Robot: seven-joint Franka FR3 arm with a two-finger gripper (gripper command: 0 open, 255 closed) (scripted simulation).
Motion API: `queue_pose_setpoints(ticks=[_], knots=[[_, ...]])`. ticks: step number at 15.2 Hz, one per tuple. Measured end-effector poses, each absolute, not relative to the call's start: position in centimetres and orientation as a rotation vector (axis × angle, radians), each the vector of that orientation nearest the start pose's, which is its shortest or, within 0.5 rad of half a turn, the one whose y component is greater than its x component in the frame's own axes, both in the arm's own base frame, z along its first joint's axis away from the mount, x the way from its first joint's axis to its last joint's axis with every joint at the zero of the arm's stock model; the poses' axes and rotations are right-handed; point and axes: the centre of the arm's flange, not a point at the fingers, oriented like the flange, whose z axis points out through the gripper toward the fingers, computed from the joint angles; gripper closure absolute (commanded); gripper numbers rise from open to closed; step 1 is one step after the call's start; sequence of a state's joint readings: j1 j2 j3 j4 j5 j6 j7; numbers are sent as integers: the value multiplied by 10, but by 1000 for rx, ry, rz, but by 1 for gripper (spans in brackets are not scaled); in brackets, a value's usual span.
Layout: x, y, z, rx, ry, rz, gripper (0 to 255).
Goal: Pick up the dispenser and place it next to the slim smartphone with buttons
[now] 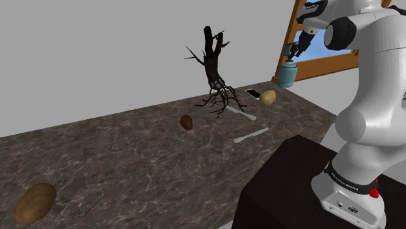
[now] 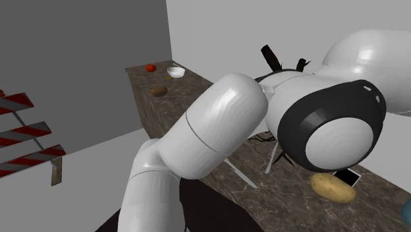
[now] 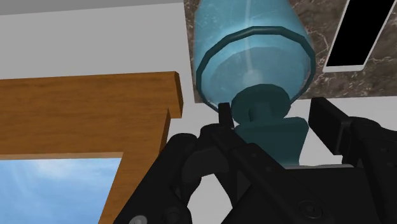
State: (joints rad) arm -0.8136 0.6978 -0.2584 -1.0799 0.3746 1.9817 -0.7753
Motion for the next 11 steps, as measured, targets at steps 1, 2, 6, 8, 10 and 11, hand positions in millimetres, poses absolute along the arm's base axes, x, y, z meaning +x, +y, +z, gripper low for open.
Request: queue_pose_setpoints(ticks=[1,2,6,8,10,11], knots=[[441,-628,443,-3118,521,-466,255],[441,-628,438,-3118,521,-466,255],[441,-628,417,-3118,521,-467,255],[442,-628,407,-3118,521,-467,255],[442,-628,403,-3118,521,-466,255],[442,-628,402,-3118,521,-467,255]])
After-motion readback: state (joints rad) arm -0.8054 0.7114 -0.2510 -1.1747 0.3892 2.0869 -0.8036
